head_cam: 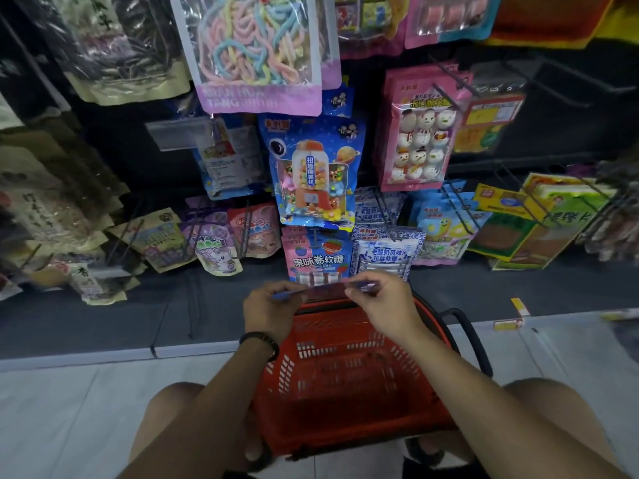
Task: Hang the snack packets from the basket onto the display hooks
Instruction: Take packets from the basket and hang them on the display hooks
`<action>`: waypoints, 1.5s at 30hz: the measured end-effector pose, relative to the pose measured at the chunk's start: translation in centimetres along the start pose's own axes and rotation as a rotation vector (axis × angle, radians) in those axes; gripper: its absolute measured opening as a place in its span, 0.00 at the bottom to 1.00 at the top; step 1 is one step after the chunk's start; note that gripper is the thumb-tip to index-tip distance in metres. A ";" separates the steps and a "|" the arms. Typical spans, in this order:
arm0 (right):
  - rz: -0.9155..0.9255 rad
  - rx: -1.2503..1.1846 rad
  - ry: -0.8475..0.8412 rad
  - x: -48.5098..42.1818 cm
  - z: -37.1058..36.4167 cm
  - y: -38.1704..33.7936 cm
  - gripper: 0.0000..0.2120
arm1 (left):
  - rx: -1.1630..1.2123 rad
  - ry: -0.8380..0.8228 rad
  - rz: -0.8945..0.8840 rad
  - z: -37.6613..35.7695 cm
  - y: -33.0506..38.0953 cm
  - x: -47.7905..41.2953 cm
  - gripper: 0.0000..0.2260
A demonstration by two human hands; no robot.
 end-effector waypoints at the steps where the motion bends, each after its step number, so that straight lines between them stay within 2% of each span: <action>1: 0.002 -0.010 0.009 -0.5 -0.1 0.2 0.05 | -0.054 0.011 0.001 -0.1 -0.1 -0.7 0.19; 2: -0.007 -0.026 0.020 -1.1 -0.2 0.5 0.05 | -0.104 0.013 0.001 -0.3 -0.1 -1.4 0.16; 3: -0.021 -0.049 0.024 -1.7 -0.4 0.9 0.06 | -0.093 -0.007 -0.023 -0.8 -0.3 -2.2 0.10; 4: -0.042 -0.068 0.025 -2.2 -0.6 1.4 0.06 | -0.049 -0.008 -0.036 -1.0 -0.5 -3.0 0.08; 8: -0.080 -0.069 0.017 -4.6 -1.4 3.5 0.05 | 0.088 -0.124 -0.101 -3.4 -1.8 -5.6 0.10; 13: -0.152 -0.070 0.007 -7.3 -2.4 5.7 0.03 | 0.171 -0.176 0.085 -5.2 -4.8 -8.6 0.07; 17: -0.213 -0.060 0.036 -9.0 -3.6 7.9 0.06 | 0.083 -0.210 0.075 -5.9 -5.5 -10.6 0.08; 27: -0.270 -0.049 0.165 -12.5 -4.3 9.9 0.11 | 0.160 -0.113 0.120 -7.0 -4.9 -12.5 0.03; 30: -0.280 -0.030 0.202 -12.8 -4.2 10.3 0.08 | 0.149 -0.101 0.128 -7.3 -5.3 -13.0 0.05; 31: -0.285 -0.021 0.201 -12.8 -4.4 10.3 0.12 | 0.128 -0.095 0.127 -7.4 -5.5 -13.3 0.05; 33: -0.285 0.011 0.221 -12.9 -4.4 10.4 0.27 | 0.083 -0.094 0.130 -7.5 -6.1 -13.9 0.06; 34: -0.289 0.023 0.232 -13.0 -4.3 10.4 0.28 | 0.073 -0.094 0.139 -7.7 -6.3 -14.2 0.08; 38: -0.291 0.038 0.279 -13.3 -4.5 10.3 0.16 | 0.094 -0.022 0.206 -8.1 -6.7 -14.7 0.13; 41: -0.287 0.077 0.356 -13.1 -4.3 10.1 0.16 | 0.105 0.064 0.274 -8.7 -6.6 -14.6 0.13; 45: -0.297 -0.013 0.445 -11.4 -4.3 10.4 0.16 | 0.200 0.216 0.386 -8.7 -6.7 -13.8 0.27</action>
Point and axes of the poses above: each hand's wrist, its own x-axis away from the middle knuckle, its own z-axis out of the back of the hand, y = z × x, the point moved 8 cm from there along -x, towards the middle knuckle, and after that the axes turned 14 degrees about -x, right-handed, at the moved point
